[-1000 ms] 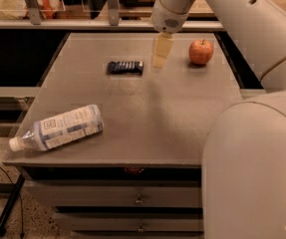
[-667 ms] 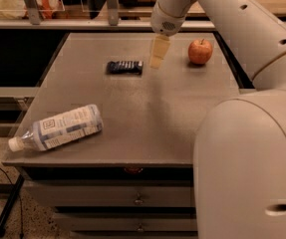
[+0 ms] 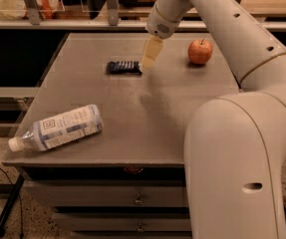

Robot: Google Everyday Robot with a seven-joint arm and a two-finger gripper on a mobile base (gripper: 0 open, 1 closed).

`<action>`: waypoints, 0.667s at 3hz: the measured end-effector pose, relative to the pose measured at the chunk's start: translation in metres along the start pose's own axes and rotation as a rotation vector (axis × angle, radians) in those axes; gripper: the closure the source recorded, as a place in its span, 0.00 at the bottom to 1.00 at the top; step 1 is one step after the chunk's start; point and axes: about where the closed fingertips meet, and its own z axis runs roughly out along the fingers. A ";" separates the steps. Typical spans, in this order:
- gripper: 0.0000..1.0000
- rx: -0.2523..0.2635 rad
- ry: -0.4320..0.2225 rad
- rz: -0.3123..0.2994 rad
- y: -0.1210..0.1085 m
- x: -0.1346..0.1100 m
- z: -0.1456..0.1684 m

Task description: Pick rxbar blueberry

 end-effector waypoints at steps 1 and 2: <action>0.00 -0.031 -0.033 -0.001 0.004 -0.012 0.011; 0.00 -0.062 -0.053 0.010 0.009 -0.017 0.022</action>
Offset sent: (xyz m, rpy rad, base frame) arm -0.0060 0.0326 -0.0165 0.0824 0.0816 0.0376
